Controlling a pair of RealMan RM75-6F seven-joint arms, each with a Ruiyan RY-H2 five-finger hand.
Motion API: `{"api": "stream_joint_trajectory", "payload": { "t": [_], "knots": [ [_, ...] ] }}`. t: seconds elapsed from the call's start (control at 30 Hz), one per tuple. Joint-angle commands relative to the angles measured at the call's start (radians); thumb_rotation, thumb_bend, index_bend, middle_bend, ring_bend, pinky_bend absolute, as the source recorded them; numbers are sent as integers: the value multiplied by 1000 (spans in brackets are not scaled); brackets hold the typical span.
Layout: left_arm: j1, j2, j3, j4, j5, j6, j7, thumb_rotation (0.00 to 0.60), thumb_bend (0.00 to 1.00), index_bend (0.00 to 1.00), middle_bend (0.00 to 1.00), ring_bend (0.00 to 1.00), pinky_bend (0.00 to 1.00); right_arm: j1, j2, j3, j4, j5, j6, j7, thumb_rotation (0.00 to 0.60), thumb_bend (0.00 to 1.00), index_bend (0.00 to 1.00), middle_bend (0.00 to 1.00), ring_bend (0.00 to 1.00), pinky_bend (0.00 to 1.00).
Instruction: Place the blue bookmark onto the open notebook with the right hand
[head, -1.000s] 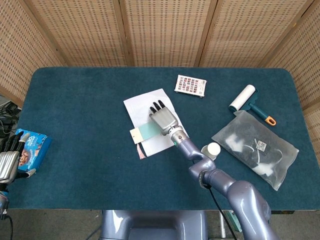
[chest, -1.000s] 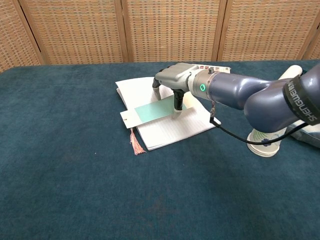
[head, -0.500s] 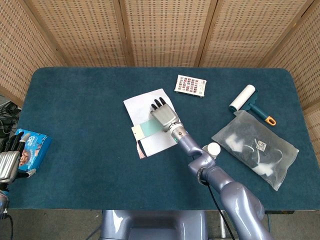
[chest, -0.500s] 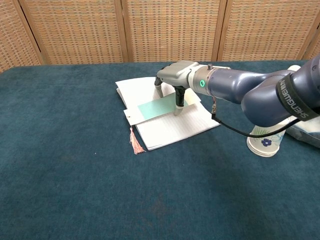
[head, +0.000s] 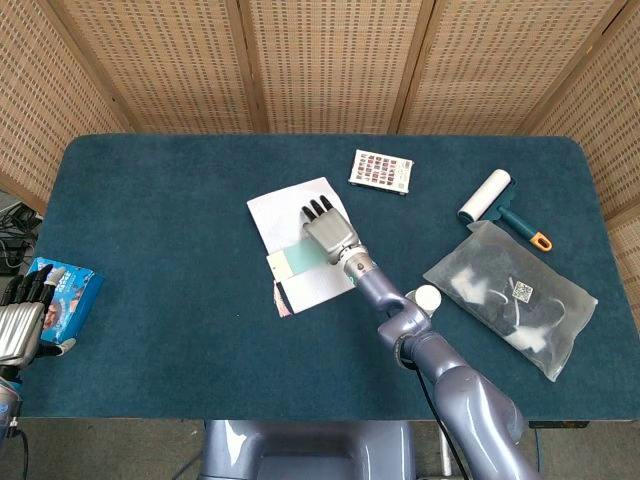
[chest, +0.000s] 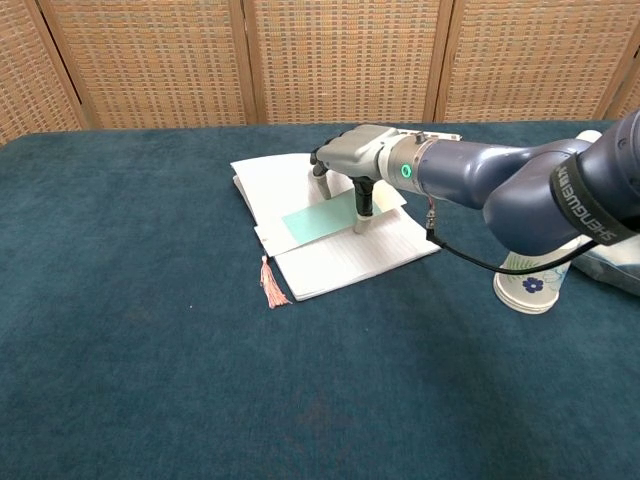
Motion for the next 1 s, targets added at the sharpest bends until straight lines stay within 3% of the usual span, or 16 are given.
{"api": "stream_joint_trajectory", "payload": {
  "t": [0.03,0.13,0.33,0.5,0.6,0.67,0.73,0.83,0.9,1.0],
  "knots": [
    [0,0,0,1,-1,1,0,600,27,0,0,0,0,-2,-7,3,11,3,1,-6,600,294,370,85,0,13],
    [0,0,-1,0,-2,2,1,600,27,0,0,0,0,-2,-11,6,21,7,1,-18,600,288,259,68,0,9],
    [2,1,-1,-4,1,9,3,600,27,0,0,0,0,-8,0,13,2,13,18,-42,600,272,158,51,0,7],
    [5,5,0,-11,11,22,2,600,27,0,0,0,0,-23,20,16,-43,17,40,-72,600,271,146,45,0,3],
    [9,10,1,-17,16,30,-4,600,27,0,0,0,0,-43,45,24,-103,27,68,-94,600,276,188,58,0,10],
    [10,12,1,-19,20,33,-6,600,27,0,0,0,0,-57,64,28,-149,31,93,-108,600,367,209,64,0,32],
    [11,15,2,-22,25,37,-10,600,27,0,0,0,0,-79,90,33,-218,35,124,-112,600,621,227,69,0,62],
    [14,18,4,-27,34,45,-14,600,27,0,0,0,0,-113,136,35,-328,46,151,-130,600,892,249,83,0,82],
    [15,19,6,-31,42,48,-14,600,27,0,0,0,0,-132,167,36,-397,59,160,-166,600,971,258,88,0,85],
    [16,21,10,-36,53,53,-11,600,27,0,0,0,0,-160,212,40,-502,98,159,-241,600,1000,277,103,0,92]
  ]
}}
